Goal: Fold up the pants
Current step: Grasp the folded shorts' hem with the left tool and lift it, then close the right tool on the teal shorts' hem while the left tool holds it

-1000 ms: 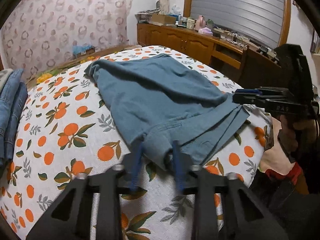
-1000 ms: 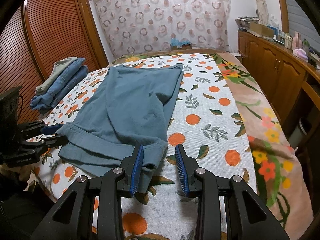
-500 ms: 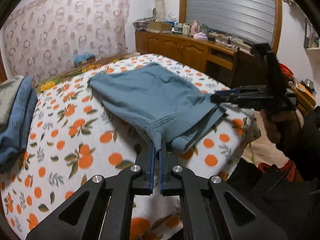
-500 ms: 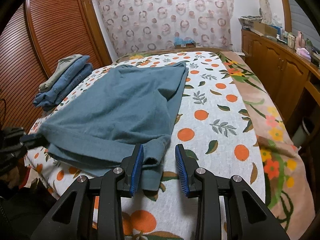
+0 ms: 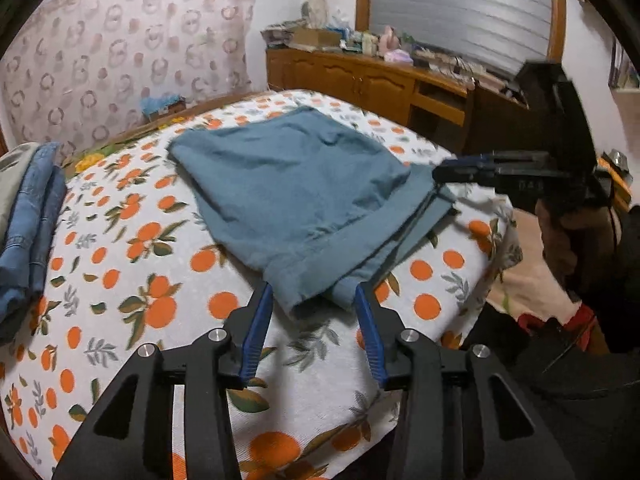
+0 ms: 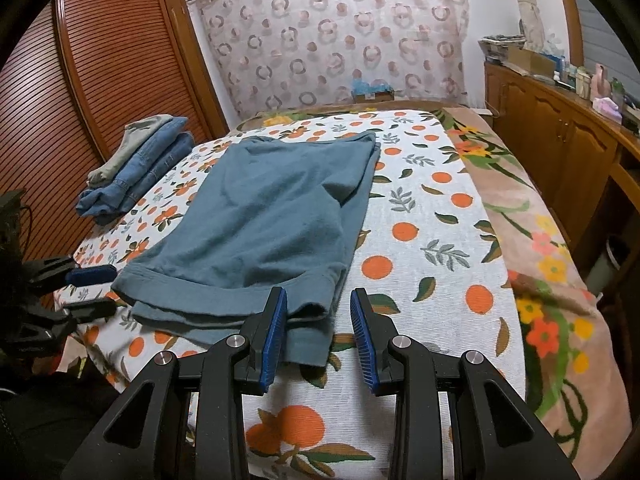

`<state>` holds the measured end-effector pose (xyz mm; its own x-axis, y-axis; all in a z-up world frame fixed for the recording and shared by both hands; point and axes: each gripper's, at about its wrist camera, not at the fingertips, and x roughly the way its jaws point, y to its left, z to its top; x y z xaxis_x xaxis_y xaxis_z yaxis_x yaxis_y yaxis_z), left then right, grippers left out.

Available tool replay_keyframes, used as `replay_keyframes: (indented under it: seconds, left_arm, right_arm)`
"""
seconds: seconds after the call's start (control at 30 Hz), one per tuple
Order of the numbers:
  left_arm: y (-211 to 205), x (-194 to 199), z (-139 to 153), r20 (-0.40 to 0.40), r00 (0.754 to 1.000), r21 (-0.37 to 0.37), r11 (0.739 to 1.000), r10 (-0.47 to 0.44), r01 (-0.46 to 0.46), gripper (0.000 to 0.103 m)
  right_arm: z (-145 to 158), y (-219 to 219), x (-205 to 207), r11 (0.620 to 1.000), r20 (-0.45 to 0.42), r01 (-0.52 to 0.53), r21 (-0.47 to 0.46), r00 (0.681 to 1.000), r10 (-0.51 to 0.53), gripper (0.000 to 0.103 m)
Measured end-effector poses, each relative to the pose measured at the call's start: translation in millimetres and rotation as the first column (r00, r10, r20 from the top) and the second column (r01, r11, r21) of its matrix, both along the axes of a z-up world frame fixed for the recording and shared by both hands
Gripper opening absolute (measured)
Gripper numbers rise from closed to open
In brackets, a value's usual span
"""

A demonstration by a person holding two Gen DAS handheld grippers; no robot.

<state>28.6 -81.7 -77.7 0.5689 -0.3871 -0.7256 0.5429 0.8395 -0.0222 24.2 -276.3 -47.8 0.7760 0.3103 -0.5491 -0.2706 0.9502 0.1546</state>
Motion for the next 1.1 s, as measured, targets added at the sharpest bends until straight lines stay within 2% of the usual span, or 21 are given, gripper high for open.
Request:
replay_keyframes:
  seconds: [0.2,0.4,0.43,0.47,0.5,0.57,0.7,0.87,1.0,1.07,1.1]
  left_arm:
    - [-9.6,9.1,-13.2,-0.038,0.999,0.034,0.999,-0.023,0.024,0.044]
    - [-13.9,13.0,-13.1,-0.026,1.0,0.043,0.999,-0.017,0.018,0.044]
    - [-12.7,12.1,-12.2,-0.013,1.0,0.042,0.999,-0.005,0.006,0.044]
    - [-11.2,11.2,-10.6,-0.002,1.0,0.035,0.999,-0.002,0.002,0.041]
    - [-9.1,9.8,-8.3,0.01,1.0,0.022,1.0,0.0,0.0,0.037]
    - [-4.7,7.0,-2.4,0.03,1.0,0.001,1.0,0.007,-0.007,0.018]
    - [5.9,3.5,7.6,0.064,0.997,-0.025,0.999,0.048,-0.047,0.006]
    - [16.6,2.6,5.5,0.052,0.996,-0.021,0.997,0.072,-0.071,0.006]
    - [20.9,4.4,5.1,0.037,0.996,-0.036,0.996,0.084,-0.083,0.006]
    - [19.9,5.4,6.1,0.037,0.996,-0.032,0.996,0.086,-0.085,0.027]
    - [18.8,4.9,6.4,0.042,0.996,-0.03,0.996,0.081,-0.079,0.032]
  right_arm:
    - [1.8,1.4,1.2,1.0,0.001,-0.001,0.0,1.0,0.001,0.034]
    - [-0.3,3.7,3.8,1.0,-0.023,-0.008,-0.014,1.0,0.008,0.034]
    - [0.1,4.0,3.3,1.0,-0.02,-0.011,-0.013,1.0,0.011,0.02]
    - [0.7,3.8,2.8,1.0,-0.018,-0.015,-0.011,1.0,0.015,0.013]
    - [2.1,3.2,1.4,1.0,-0.011,-0.015,-0.008,1.0,0.015,0.011]
    - [6.3,1.9,-2.2,1.0,0.008,-0.024,0.006,1.0,0.024,0.006]
    - [15.5,0.8,-16.0,0.999,0.053,-0.036,0.025,0.998,0.035,0.005]
    - [23.8,1.8,-37.5,0.998,0.084,-0.048,0.029,0.995,0.045,0.004]
    - [13.8,3.2,-33.4,0.999,0.043,-0.042,0.004,0.998,0.041,0.004]
    - [7.0,2.3,-27.6,1.0,0.018,-0.025,-0.006,1.0,0.025,0.004]
    - [6.5,2.1,-25.5,1.0,0.011,-0.018,-0.007,1.0,0.018,0.004]
